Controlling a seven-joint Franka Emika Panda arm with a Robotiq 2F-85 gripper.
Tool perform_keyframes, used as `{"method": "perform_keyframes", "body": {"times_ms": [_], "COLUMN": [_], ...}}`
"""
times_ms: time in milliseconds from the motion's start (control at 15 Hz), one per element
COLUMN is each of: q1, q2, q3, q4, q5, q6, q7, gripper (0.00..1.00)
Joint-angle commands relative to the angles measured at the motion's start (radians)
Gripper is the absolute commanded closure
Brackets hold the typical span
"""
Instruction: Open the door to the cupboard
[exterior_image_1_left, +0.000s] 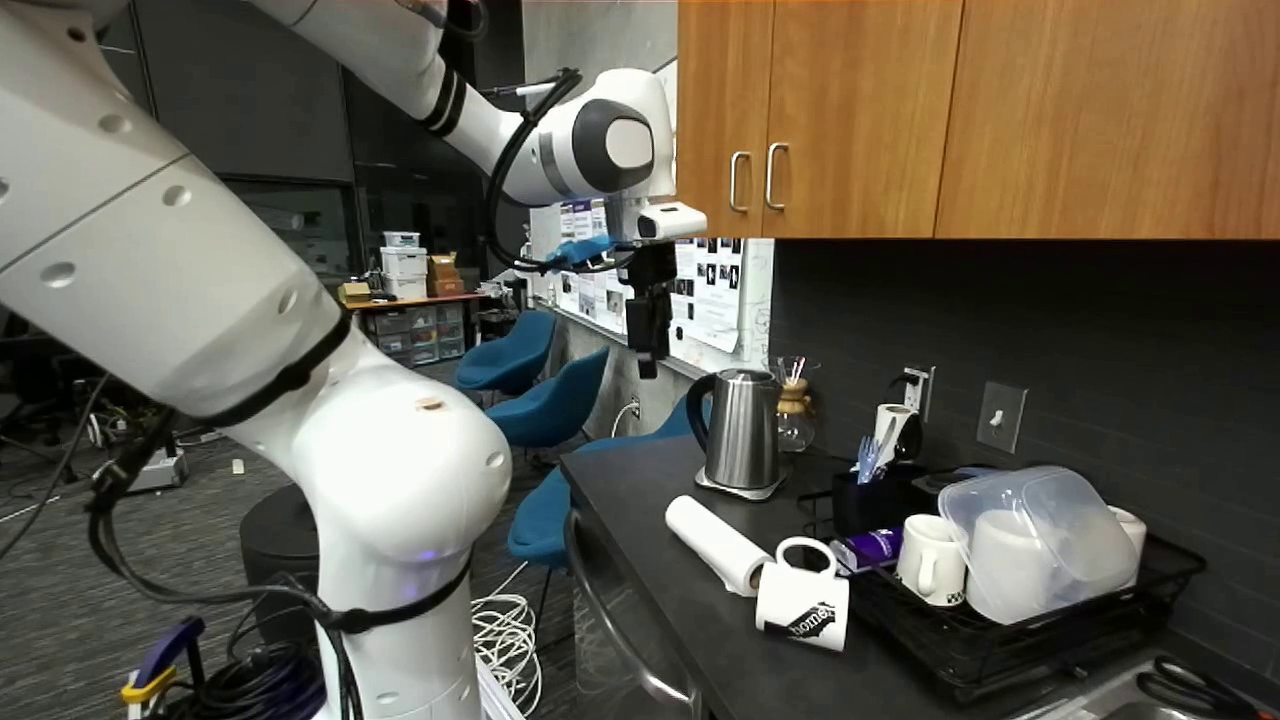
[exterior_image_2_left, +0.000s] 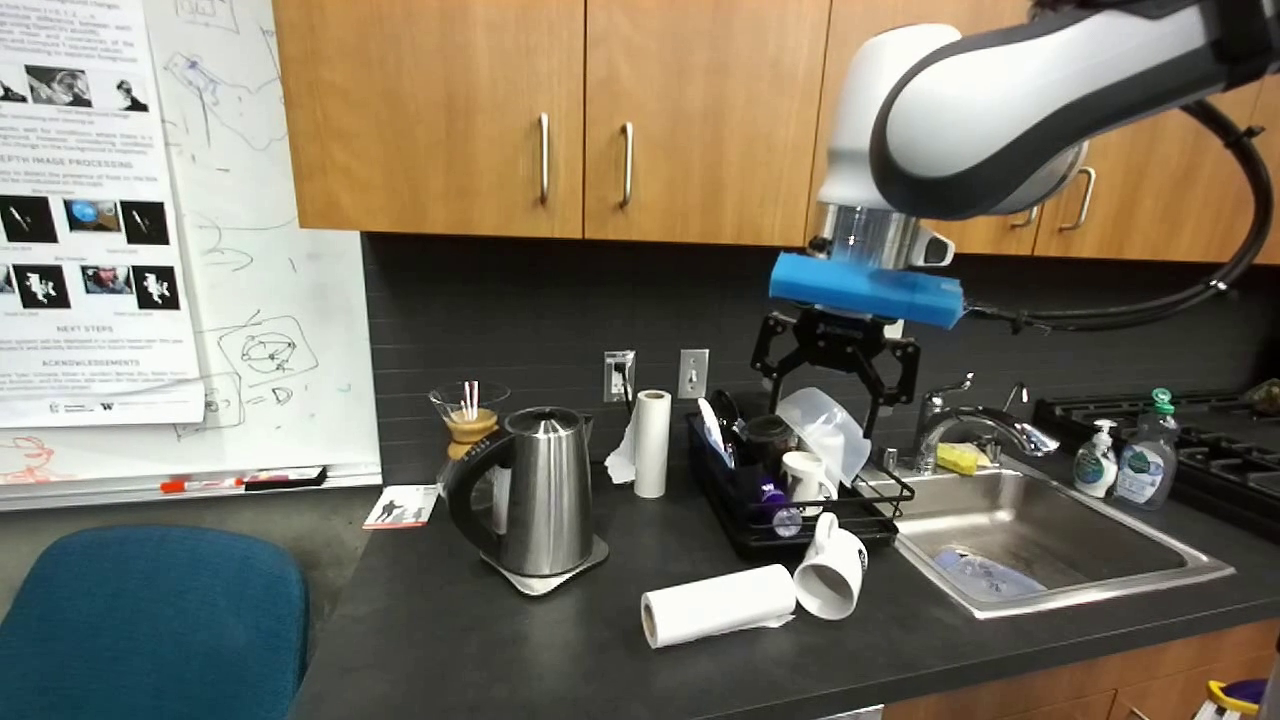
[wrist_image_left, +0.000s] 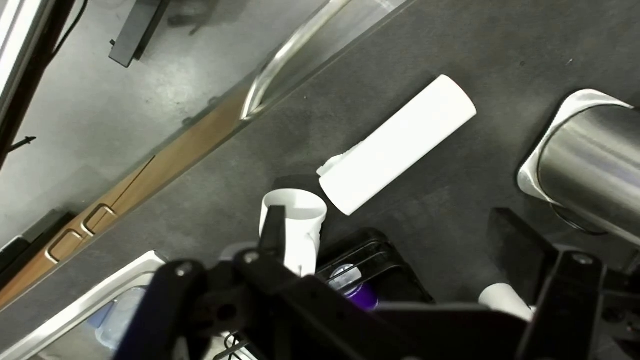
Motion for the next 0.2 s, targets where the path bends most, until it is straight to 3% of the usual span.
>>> {"method": "perform_keyframes", "body": {"times_ms": [0,133], "q1": [-0.019,-0.021], "q2": [-0.002,-0.002], "q3": [0.017,0.017], "q4": [0.002,0.002], "q5": [0.012,0.012], "q6": [-0.004,-0.004], "q7": [-0.011,-0.011], "gripper": [0.0,0.0]}}
